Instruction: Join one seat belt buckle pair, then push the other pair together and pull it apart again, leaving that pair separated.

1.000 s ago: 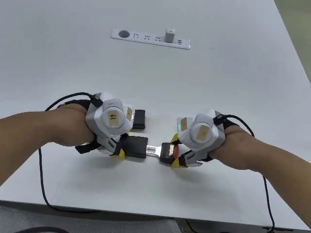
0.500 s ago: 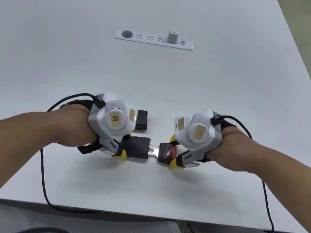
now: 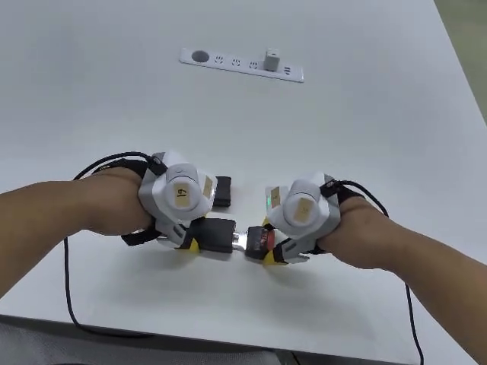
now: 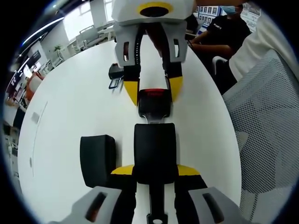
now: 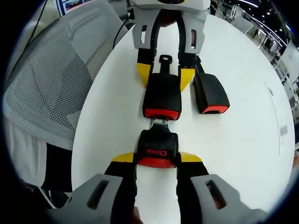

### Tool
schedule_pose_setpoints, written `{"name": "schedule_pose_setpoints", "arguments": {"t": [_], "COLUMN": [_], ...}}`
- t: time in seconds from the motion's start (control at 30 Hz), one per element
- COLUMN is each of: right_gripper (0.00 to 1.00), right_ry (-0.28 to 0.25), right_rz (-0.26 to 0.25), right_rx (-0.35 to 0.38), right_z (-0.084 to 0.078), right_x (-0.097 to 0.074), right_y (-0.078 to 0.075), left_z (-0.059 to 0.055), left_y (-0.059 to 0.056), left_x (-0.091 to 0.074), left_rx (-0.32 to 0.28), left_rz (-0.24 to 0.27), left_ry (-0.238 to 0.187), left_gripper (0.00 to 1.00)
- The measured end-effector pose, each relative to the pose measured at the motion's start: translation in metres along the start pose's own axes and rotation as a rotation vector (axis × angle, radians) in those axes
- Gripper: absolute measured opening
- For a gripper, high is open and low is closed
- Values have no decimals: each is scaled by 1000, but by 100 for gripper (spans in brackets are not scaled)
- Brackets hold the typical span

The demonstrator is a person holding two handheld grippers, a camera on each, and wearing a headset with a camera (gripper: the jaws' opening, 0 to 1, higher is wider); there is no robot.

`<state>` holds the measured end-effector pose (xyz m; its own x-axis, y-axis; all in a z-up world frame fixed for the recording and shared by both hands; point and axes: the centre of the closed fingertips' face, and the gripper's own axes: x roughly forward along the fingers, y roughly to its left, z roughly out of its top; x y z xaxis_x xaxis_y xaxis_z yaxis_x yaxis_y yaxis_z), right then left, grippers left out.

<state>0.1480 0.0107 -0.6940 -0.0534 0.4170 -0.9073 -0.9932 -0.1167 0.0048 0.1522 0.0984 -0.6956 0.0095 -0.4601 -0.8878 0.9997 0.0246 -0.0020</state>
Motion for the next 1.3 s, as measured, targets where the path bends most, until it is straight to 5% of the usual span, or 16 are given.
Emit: {"name": "schedule_pose_setpoints", "arguments": {"t": [0.53, 0.57, 0.63, 1.3], "right_gripper": [29, 29, 29, 29], "right_ry": [-24, 13, -15, -30], "right_rz": [-22, -1, -16, -9], "right_rx": [-11, 45, -10, 22], "right_z": [13, 6, 13, 14], "right_x": [6, 5, 4, 3], "right_y": [-1, 7, 4, -1], "left_z": [0, 0, 1, -1], "left_y": [0, 0, -1, -1], "left_x": [0, -1, 0, -1], "left_rx": [-5, -3, -5, -31], "left_rz": [3, 6, 8, 3], "left_ry": [2, 7, 0, -48], "left_gripper": [31, 31, 31, 30]}}
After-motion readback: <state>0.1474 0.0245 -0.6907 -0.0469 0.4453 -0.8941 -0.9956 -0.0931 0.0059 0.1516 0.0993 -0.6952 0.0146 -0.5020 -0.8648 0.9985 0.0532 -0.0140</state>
